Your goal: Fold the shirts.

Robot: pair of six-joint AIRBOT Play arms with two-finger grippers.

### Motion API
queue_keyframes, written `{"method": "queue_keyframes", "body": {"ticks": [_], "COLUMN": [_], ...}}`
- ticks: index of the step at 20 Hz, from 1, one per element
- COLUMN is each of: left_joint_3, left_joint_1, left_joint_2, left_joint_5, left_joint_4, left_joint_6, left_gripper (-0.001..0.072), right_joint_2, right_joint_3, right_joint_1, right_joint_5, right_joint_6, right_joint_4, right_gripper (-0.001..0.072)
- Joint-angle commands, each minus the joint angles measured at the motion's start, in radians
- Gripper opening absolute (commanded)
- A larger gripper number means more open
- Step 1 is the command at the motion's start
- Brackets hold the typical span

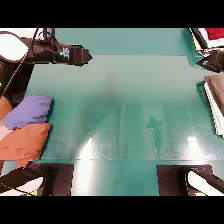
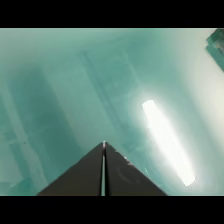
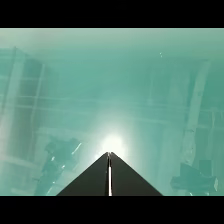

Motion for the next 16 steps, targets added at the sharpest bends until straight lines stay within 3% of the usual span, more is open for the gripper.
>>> {"method": "queue_keyframes", "body": {"ticks": [1,5,7,10,16], "left_joint_3": [0.004,-0.018,-0.083,-0.136,-0.134], "left_joint_1": [0.021,0.169,0.258,0.364,0.380], "left_joint_2": [-0.001,0.000,0.000,-0.001,-0.002], "left_joint_5": [-0.024,-0.383,-0.460,-0.425,-0.312], "left_joint_4": [0.117,0.480,0.565,0.560,0.539], "left_joint_6": [0.044,-0.014,-0.014,-0.014,-0.013], "left_gripper": [0.0046,0.0046,0.0047,0.0047,0.0049], "right_joint_2": [0.001,0.001,0.001,0.001,0.001], "right_joint_3": [0.000,0.000,0.000,0.000,0.000], "right_joint_1": [0.000,0.002,0.002,0.002,0.002], "right_joint_5": [0.000,0.005,0.001,-0.003,0.001], "right_joint_6": [0.001,0.001,0.001,0.001,0.001], "right_joint_4": [0.000,0.000,0.000,0.000,0.001], "right_gripper": [0.0016,0.0016,0.0016,0.0016,0.0016]}}
